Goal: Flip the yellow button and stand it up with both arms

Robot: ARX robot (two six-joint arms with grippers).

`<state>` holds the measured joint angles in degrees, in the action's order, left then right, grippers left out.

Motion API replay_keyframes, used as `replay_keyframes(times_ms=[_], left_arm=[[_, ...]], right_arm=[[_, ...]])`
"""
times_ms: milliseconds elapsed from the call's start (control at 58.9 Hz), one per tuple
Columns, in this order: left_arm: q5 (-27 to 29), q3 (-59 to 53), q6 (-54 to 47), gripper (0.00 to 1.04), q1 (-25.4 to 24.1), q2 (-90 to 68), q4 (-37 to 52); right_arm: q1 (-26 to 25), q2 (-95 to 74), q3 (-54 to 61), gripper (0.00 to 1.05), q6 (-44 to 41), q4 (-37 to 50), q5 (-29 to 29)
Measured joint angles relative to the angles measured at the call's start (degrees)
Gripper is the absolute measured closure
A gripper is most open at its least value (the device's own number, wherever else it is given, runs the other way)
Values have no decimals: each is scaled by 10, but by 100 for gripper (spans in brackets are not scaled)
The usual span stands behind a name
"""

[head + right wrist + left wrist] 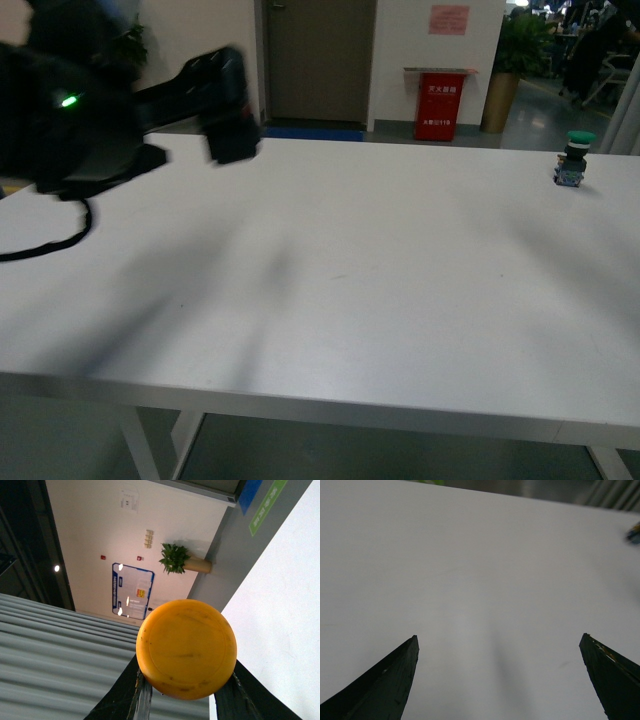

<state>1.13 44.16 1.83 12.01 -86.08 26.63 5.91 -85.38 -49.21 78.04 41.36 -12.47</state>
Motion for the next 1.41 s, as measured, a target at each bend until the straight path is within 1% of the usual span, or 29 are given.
replay_keyframes(times_ms=[51, 102, 119, 136, 170, 187, 204, 221, 254, 305, 322, 390, 407, 441, 458, 526, 543, 577, 594, 662, 865, 1255, 1408], left_arm=[[11, -37, -73, 6, -19, 37, 0], [12, -64, -115, 6, -34, 67, 2], [21, -80, -120, 8, -39, 76, 19], [33, -99, -118, 11, -44, 87, 51], [39, -130, -107, 16, -53, 102, 107], [38, -140, -99, 18, -56, 107, 124], [31, -164, -87, 23, -64, 119, 160], [29, -169, -82, 23, -66, 122, 166], [9, -210, -59, 31, -86, 150, 204], [-6, -244, -47, 40, -104, 181, 212], [-7, -250, -45, 41, -107, 187, 212], [-6, -289, -31, 54, -120, 227, 212], [-6, -293, -31, 56, -120, 231, 213], [-8, -311, -27, 64, -120, 248, 214], [-8, -313, -27, 65, -120, 249, 214], [-12, -340, -25, 77, -119, 268, 220], [-12, -344, -25, 79, -119, 269, 222], [-12, -357, -24, 86, -119, 273, 234], [-12, -360, -24, 88, -119, 273, 238], [-11, -386, -21, 100, -120, 264, 282], [-11, -416, -17, 101, -120, 327, 234], [-11, -427, -17, 101, -120, 562, 29], [-11, -428, -17, 101, -120, 617, -22]], right_arm=[[0, 0, 0, 77, -1, -7, 2], [0, 0, 0, 77, -3, -10, 2], [0, 0, 0, 77, -3, -11, 2], [0, 0, 0, 77, -3, -12, 1], [0, 0, 0, 77, -4, -14, 1], [0, 0, 0, 77, -5, -15, 1], [1, 0, 0, 77, -5, -15, 0], [1, 0, 0, 77, -5, -15, -1], [1, 0, 0, 77, -6, -16, -1], [1, 0, 0, 77, -8, -18, 0], [1, 0, 0, 77, -8, -18, 0], [1, 0, 0, 77, -10, -19, 2], [1, 0, 0, 77, -11, -19, 2], [1, 0, 0, 77, -12, -19, 2], [1, 0, 0, 77, -13, -20, 2], [2, 0, 0, 77, -14, -23, -1], [2, 0, 0, 77, -15, -23, 0], [2, 0, 0, 77, -15, -23, 0], [2, 0, 0, 77, -16, -23, 0], [0, 1, 0, 77, -17, -23, 2], [0, 2, 0, 77, -18, -24, 1], [0, 30, 0, 77, -43, -49, -4], [1, 31, 0, 77, -47, -52, -4]])
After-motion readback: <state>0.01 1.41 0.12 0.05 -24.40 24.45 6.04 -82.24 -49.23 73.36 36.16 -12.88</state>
